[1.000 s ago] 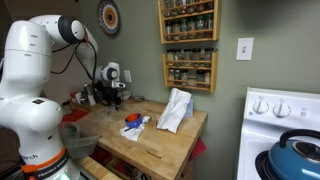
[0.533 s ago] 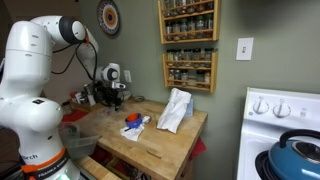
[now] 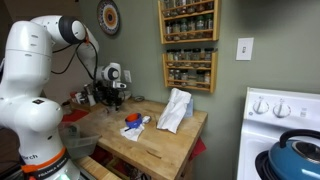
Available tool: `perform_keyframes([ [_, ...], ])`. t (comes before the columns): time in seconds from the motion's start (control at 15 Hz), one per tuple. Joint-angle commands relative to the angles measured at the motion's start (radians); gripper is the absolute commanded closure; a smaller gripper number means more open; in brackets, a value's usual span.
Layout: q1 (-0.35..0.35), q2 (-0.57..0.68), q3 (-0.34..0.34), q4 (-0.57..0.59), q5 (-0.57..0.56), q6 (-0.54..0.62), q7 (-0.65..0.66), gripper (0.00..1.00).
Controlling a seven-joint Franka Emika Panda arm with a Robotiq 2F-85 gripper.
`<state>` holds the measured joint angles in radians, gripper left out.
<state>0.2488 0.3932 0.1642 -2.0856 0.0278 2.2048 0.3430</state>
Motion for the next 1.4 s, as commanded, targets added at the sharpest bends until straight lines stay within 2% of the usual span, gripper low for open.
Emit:
perform_keyframes([
  [0.0, -0.009, -0.048, -0.024, -0.020, -0.010, 0.014, -0.032, 0.44],
  [0.13, -0.021, -0.085, -0.034, -0.051, -0.015, 0.082, -0.056, 0.44],
  [0.4, -0.053, -0.156, -0.026, -0.156, 0.012, 0.360, -0.160, 0.44],
  [0.47, -0.060, -0.172, -0.022, -0.181, 0.018, 0.400, -0.186, 0.44],
  [0.53, -0.043, -0.114, -0.033, -0.091, 0.002, 0.313, -0.134, 0.44],
  [0.6, -0.046, -0.122, -0.033, -0.103, 0.002, 0.328, -0.140, 0.19],
  [0.93, -0.045, -0.117, -0.033, -0.093, 0.002, 0.327, -0.139, 0.19],
  [1.0, -0.045, -0.116, -0.033, -0.093, 0.002, 0.327, -0.139, 0.44],
  [1.33, -0.136, -0.054, 0.022, -0.132, 0.155, 0.469, -0.401, 0.44],
])
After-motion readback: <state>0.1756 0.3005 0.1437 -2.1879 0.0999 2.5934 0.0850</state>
